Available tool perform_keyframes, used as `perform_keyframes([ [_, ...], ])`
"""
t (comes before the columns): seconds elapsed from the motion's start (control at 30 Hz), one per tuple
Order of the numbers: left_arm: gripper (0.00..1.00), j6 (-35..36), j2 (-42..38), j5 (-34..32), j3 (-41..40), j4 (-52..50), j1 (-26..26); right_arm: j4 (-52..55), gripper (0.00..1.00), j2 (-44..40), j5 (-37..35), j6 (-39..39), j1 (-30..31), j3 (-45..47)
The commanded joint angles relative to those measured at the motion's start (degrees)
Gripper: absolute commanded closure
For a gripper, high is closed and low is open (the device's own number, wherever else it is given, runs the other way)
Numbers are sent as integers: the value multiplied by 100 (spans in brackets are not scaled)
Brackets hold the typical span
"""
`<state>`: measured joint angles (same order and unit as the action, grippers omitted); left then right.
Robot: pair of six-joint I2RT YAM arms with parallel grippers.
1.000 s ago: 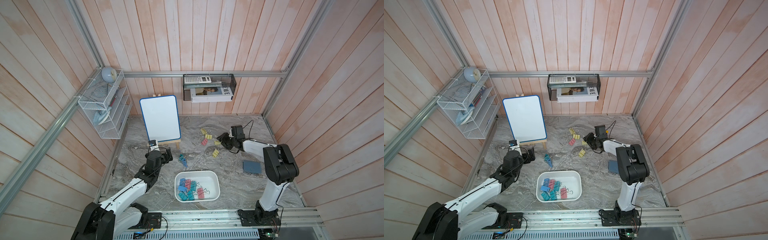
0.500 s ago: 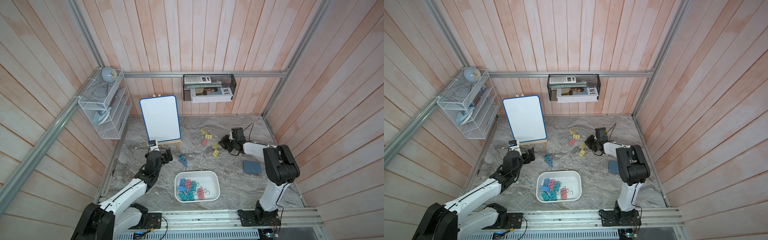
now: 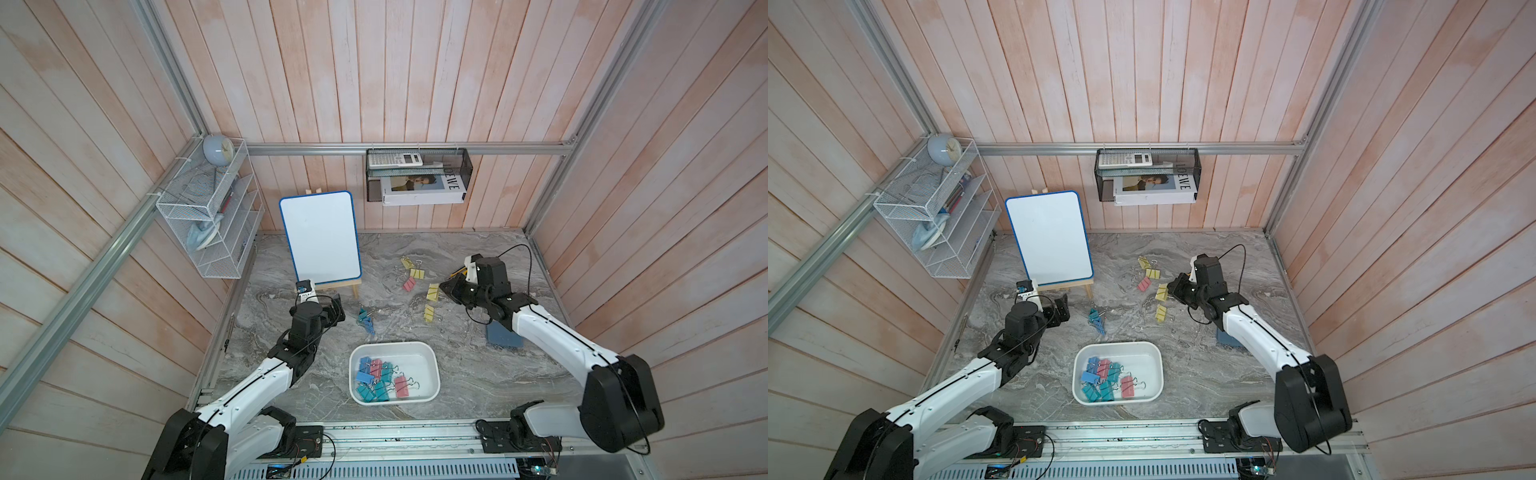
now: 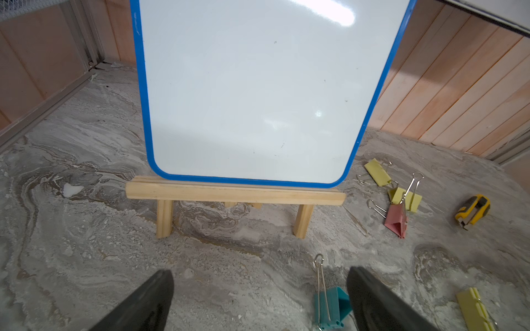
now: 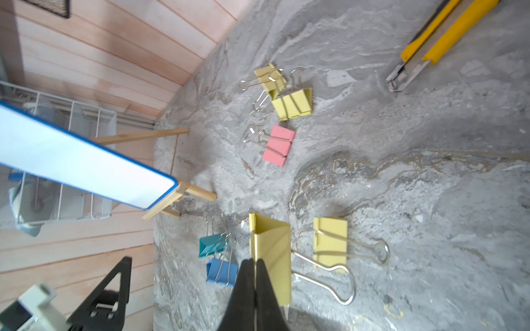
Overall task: Put the binder clips in the storage box
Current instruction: Place the binder clip in the storage box.
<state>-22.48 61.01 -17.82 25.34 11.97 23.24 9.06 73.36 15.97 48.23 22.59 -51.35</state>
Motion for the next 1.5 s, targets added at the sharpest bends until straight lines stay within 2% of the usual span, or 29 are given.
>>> perform_keyframes([
  [0.0, 0, 60, -70, 17, -21, 10, -22, 1072, 99, -481, -281, -453, 322, -22],
  [0.17, 0, 36, -29, 76, -20, 54, -22, 1899, 99, -1073, -572, -555, 1132, -77],
  [0.4, 0, -26, 101, 173, -12, 137, -22, 2445, 99, -1517, -977, -166, 2409, 166],
  [0.53, 0, -46, 156, 217, 6, 144, -22, 2504, 99, -1447, -1186, 116, 3053, 297],
  [0.7, 0, -46, 139, 201, -3, 147, -23, 2412, 99, -913, -1465, 284, 3627, 247],
  [1.07, 0, -23, 95, 163, -12, 124, -25, 1567, 100, 235, -1836, 580, 3770, 211],
  [1.2, 0, -51, 128, 204, -7, 148, -22, 938, 100, 563, -1662, 776, 3770, 323],
  [1.47, 0, -45, 121, 175, -7, 142, -22, 166, 100, 809, -1960, 1336, 3770, 712],
])
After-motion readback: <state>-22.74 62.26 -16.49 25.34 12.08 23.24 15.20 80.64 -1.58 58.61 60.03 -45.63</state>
